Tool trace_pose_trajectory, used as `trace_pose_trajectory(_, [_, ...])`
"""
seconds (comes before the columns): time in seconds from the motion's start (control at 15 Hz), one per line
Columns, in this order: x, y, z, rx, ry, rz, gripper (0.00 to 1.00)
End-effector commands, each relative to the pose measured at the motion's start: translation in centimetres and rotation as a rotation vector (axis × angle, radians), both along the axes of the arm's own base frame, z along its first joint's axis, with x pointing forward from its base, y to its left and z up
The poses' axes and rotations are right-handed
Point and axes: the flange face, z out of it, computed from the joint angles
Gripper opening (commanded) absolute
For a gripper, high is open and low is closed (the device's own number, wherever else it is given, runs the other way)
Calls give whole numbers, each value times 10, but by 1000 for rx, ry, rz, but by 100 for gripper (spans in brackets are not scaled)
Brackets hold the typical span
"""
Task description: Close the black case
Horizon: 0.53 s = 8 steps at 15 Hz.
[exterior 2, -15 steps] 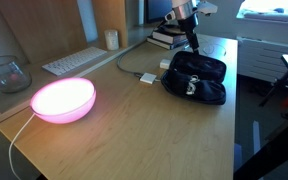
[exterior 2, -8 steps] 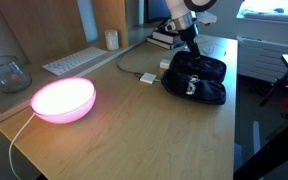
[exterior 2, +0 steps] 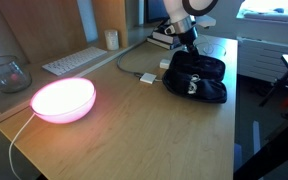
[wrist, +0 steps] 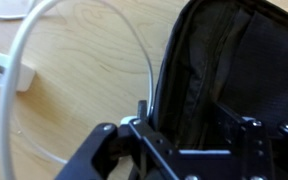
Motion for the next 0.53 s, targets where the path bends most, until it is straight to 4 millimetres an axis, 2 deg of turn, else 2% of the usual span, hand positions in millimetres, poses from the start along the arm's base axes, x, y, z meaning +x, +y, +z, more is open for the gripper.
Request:
trace_pose_trajectory(0.0, [5,6,12,-24,-5,14,35])
trace_pose_trajectory(0.27, [8,20,31,-44,-31,46,4])
trace_pose_trajectory(0.4, [10,27,44,-53,-45,66,1])
trace_pose_trajectory(0.47, [11,32,51,-62,-56,72,4])
